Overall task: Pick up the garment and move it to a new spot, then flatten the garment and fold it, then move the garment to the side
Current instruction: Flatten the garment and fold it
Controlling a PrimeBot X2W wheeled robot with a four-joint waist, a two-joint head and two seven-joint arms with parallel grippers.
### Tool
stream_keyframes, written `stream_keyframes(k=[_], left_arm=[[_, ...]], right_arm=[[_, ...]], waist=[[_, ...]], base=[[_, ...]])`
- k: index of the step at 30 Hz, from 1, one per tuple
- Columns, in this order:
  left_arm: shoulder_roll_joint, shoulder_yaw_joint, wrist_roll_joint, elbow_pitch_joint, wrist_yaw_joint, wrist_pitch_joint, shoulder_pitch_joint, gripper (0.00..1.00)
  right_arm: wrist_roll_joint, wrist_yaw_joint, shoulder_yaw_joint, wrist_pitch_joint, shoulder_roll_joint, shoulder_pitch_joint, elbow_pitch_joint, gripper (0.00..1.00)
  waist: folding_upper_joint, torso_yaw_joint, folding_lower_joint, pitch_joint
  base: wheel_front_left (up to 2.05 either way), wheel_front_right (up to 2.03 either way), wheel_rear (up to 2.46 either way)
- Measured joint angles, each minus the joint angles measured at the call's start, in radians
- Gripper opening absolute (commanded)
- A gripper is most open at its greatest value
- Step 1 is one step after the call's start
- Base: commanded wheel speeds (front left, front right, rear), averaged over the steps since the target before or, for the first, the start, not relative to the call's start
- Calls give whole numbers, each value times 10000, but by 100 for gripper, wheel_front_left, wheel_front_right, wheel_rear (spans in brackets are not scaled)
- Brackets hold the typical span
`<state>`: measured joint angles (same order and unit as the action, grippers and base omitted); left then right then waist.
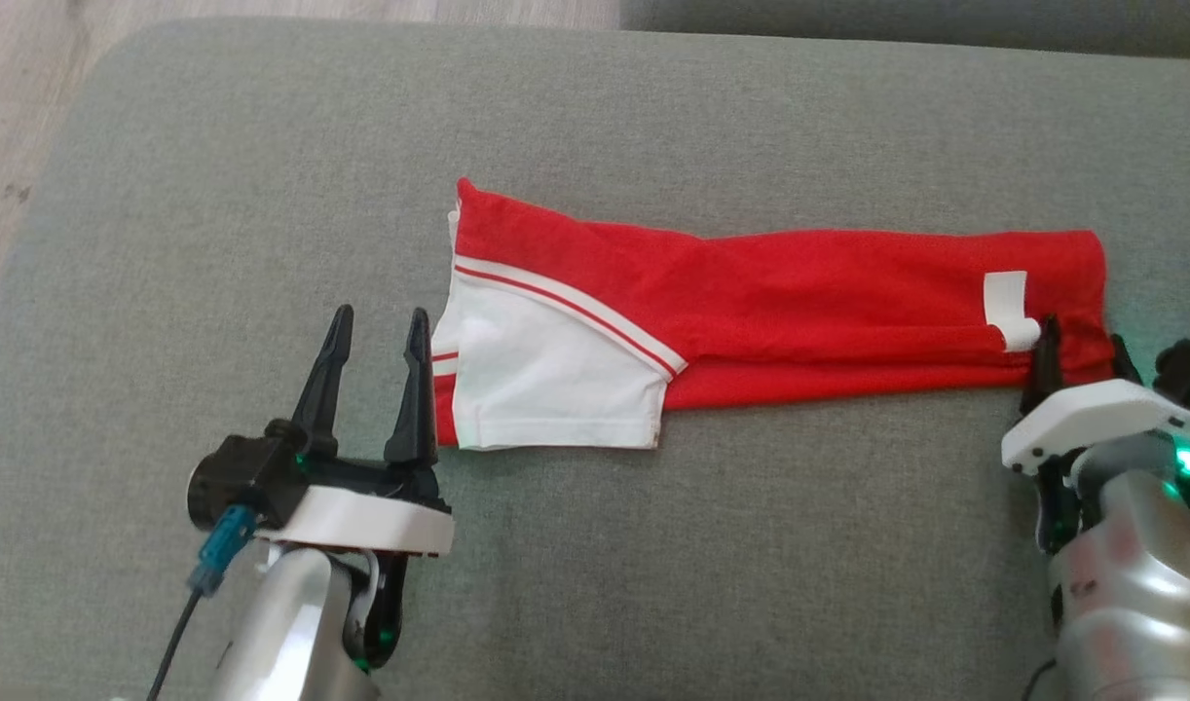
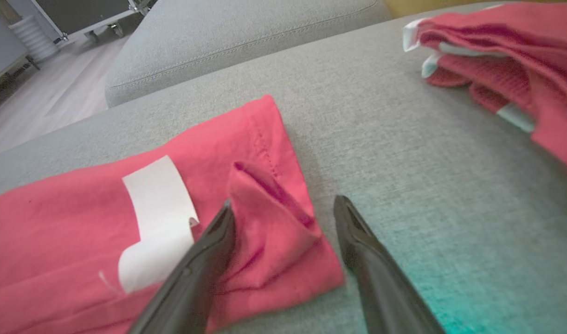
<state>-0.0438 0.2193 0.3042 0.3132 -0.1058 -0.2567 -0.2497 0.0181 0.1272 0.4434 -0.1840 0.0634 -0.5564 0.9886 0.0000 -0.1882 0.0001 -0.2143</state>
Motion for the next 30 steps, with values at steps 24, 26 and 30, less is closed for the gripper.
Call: stream_keyframes(k=[24,26,30], left_arm=[[8,-293,-63,-238,102,0,474,100],[10,-401,-82,-226,102,0,483,100],[10,-947,-378,-284,88,0,537,100]], right_arm=[[1131,0,773,-640,290,422,-389,0],[1072,0,545,-640,211,407,-499,0],[569,0,-201,-642,0,380,-523,0]], waist=[[0,711,-2,1136],[0,699,-2,1275],[0,589,-2,1652]], base=[[0,0,0],[0,0,0],[0,0,0]])
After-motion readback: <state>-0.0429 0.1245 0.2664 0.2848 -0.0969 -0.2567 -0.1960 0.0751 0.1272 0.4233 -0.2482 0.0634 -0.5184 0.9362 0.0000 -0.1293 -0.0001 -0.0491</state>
